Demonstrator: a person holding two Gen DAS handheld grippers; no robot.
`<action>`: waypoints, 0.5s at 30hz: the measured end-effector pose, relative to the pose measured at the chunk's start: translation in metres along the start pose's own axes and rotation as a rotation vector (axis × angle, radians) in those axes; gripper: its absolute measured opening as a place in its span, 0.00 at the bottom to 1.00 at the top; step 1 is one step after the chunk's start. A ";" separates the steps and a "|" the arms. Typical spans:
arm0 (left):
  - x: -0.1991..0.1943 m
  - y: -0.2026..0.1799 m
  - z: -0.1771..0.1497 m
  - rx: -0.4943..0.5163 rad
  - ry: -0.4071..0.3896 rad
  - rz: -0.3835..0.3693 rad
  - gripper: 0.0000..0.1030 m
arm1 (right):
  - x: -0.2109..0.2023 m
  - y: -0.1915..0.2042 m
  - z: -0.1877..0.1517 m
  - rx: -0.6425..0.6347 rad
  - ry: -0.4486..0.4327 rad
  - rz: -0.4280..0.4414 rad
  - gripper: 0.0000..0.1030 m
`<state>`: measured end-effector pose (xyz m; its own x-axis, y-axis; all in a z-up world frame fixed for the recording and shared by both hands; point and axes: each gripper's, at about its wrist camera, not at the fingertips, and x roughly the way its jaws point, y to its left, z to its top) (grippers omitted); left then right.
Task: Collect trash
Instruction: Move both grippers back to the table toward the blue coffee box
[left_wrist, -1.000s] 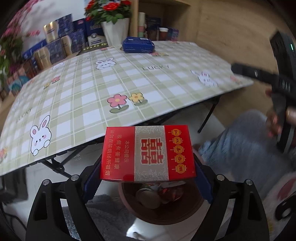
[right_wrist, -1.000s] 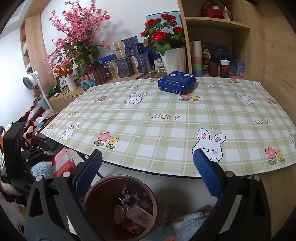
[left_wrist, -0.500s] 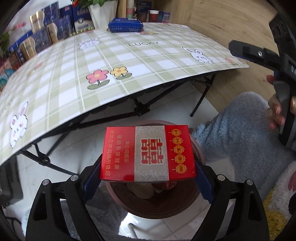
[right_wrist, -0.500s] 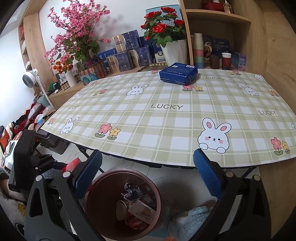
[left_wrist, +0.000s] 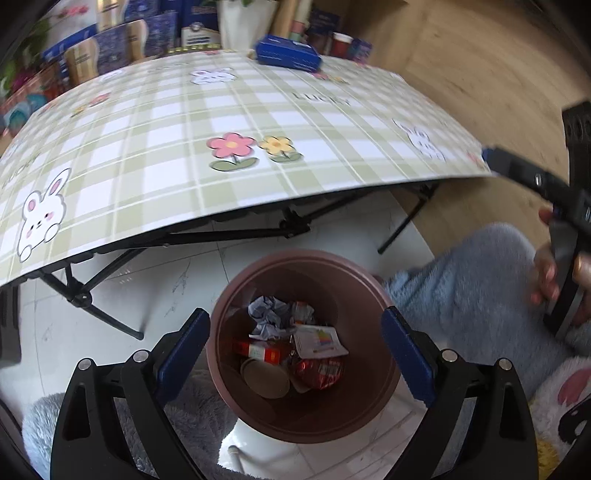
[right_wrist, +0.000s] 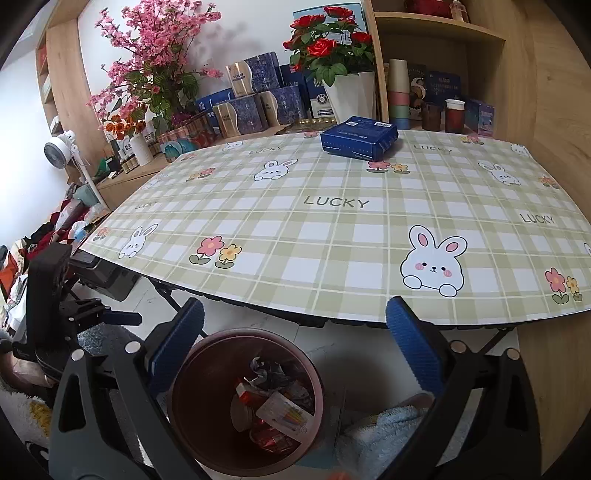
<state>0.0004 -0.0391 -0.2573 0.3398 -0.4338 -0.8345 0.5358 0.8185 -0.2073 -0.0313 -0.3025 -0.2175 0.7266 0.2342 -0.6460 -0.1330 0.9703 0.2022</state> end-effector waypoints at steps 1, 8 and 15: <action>-0.001 0.004 0.000 -0.018 -0.007 0.001 0.89 | 0.000 -0.001 -0.001 0.002 0.001 -0.003 0.94; -0.006 0.021 0.003 -0.115 -0.040 -0.001 0.89 | 0.004 -0.008 -0.002 0.027 0.012 -0.020 0.94; -0.011 0.030 0.006 -0.173 -0.060 0.033 0.89 | 0.010 -0.019 0.004 0.030 0.020 -0.050 0.94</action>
<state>0.0172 -0.0119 -0.2517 0.4032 -0.4232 -0.8113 0.3842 0.8830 -0.2696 -0.0187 -0.3192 -0.2246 0.7178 0.1874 -0.6705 -0.0764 0.9785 0.1917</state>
